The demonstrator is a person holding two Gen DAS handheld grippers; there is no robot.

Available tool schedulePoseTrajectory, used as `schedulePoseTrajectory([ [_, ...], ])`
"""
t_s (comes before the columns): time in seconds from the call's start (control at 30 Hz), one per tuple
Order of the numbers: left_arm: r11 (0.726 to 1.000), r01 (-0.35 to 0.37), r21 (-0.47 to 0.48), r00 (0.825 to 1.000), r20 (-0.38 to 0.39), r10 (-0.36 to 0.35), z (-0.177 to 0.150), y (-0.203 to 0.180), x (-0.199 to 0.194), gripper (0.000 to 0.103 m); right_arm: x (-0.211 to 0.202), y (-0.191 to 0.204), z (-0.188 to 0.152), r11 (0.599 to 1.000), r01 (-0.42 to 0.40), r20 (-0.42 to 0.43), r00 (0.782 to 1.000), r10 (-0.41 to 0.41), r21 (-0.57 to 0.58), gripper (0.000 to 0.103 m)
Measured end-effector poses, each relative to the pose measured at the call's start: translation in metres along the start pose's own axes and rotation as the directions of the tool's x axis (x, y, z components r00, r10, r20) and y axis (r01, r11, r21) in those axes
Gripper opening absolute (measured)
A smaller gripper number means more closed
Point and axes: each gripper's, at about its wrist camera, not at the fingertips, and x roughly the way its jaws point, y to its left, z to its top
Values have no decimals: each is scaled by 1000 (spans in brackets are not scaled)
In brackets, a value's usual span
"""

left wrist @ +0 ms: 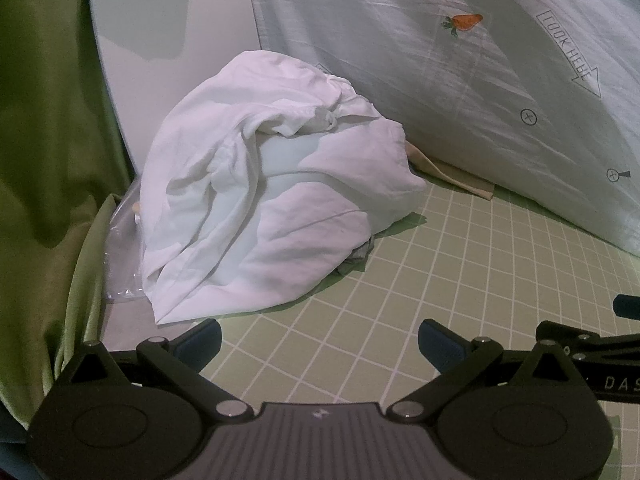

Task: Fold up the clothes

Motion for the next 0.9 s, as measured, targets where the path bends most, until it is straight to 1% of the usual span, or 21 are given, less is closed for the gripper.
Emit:
schedulePoseTrajectory([
  [0.7, 1000, 1, 1, 1000, -29, 0, 3, 3, 9, 103, 9, -2, 1, 1000, -1, -30, 1000, 1, 6, 103],
  [0.9, 1000, -21, 6, 999, -31, 21, 17, 11, 16, 103, 19, -1, 9, 1000, 2, -42, 999, -2, 6, 103],
])
